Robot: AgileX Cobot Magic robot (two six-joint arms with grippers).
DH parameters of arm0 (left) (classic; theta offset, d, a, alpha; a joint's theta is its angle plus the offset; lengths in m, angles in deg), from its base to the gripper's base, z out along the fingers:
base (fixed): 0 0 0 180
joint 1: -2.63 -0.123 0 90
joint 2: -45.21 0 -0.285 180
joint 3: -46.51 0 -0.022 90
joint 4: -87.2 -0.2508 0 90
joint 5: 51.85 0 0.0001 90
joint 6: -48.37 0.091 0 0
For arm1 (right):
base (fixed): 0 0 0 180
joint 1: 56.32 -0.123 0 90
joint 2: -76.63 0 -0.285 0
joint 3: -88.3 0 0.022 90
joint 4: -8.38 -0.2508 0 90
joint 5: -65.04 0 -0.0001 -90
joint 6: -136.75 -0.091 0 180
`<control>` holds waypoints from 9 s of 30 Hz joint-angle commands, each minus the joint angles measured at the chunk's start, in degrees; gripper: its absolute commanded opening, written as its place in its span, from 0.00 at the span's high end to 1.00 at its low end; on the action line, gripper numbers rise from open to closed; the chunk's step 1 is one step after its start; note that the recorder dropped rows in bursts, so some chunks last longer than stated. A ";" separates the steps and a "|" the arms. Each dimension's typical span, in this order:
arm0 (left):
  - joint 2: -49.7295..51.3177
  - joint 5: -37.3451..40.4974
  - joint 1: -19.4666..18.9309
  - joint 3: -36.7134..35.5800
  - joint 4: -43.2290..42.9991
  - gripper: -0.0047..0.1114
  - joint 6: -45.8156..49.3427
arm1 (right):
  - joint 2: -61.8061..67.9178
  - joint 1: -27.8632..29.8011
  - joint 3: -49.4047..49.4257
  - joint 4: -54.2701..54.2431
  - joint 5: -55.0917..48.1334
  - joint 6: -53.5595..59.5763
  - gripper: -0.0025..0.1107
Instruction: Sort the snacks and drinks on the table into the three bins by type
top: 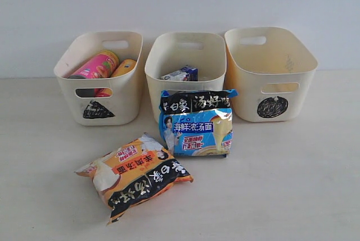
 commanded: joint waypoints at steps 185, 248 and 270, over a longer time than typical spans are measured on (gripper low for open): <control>-0.19 2.60 -0.22 -0.21 -0.08 0.92 0.34 | 129.12 -7.74 -70.68 -94.71 -26.81 101.73 0.97; -0.19 2.60 -0.22 -0.21 -0.08 0.92 0.34 | 118.53 0.82 -94.65 -56.58 0.71 56.46 0.97; -0.19 2.60 -0.22 -0.21 -0.08 0.92 0.34 | 111.97 0.82 -94.65 -56.28 -6.32 55.97 0.83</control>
